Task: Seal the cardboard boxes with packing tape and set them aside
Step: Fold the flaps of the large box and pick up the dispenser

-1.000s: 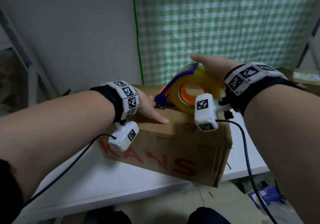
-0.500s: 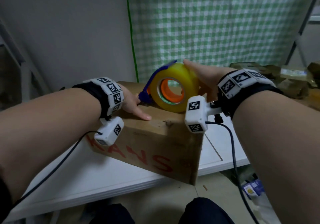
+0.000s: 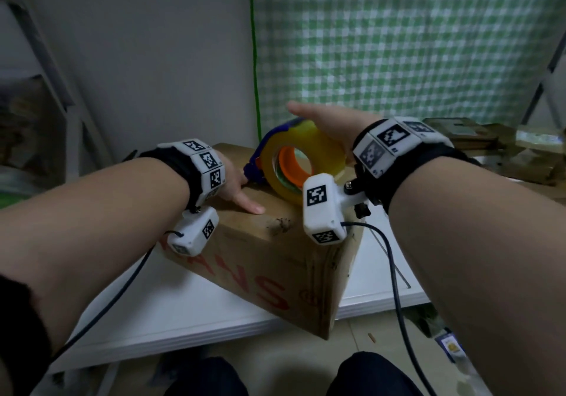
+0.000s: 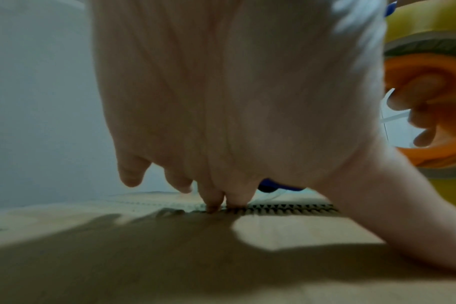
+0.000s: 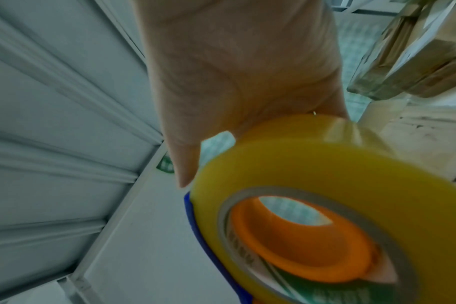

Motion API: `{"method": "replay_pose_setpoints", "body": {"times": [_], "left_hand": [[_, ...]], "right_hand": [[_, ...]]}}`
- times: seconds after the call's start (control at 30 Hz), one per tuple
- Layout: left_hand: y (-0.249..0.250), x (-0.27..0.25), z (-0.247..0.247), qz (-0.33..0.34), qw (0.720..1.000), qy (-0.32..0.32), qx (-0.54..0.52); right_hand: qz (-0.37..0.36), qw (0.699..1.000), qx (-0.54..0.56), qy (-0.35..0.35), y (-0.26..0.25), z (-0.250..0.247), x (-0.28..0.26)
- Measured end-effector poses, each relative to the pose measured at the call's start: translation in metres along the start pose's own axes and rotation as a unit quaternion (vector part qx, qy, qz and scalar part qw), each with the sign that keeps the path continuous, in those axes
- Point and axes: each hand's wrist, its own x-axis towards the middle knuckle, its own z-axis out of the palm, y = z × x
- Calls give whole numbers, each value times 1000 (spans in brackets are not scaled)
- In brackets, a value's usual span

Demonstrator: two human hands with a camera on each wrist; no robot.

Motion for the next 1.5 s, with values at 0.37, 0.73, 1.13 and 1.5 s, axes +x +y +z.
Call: {"method": "replay_pose_setpoints", "body": {"times": [0.37, 0.73, 1.13, 1.5], "left_hand": [[3, -7, -2, 37, 998, 1, 56], [16, -18, -4, -18, 997, 6, 68], [70, -40, 3, 70, 997, 16, 37], [102, -72, 15, 88, 994, 1, 57]], "right_hand": [[-66, 996, -61, 3, 13, -11, -15], [-68, 986, -149, 31, 43, -63, -63], [-87, 972, -217, 22, 35, -51, -79], [-8, 993, -80, 83, 46, -56, -74]]}}
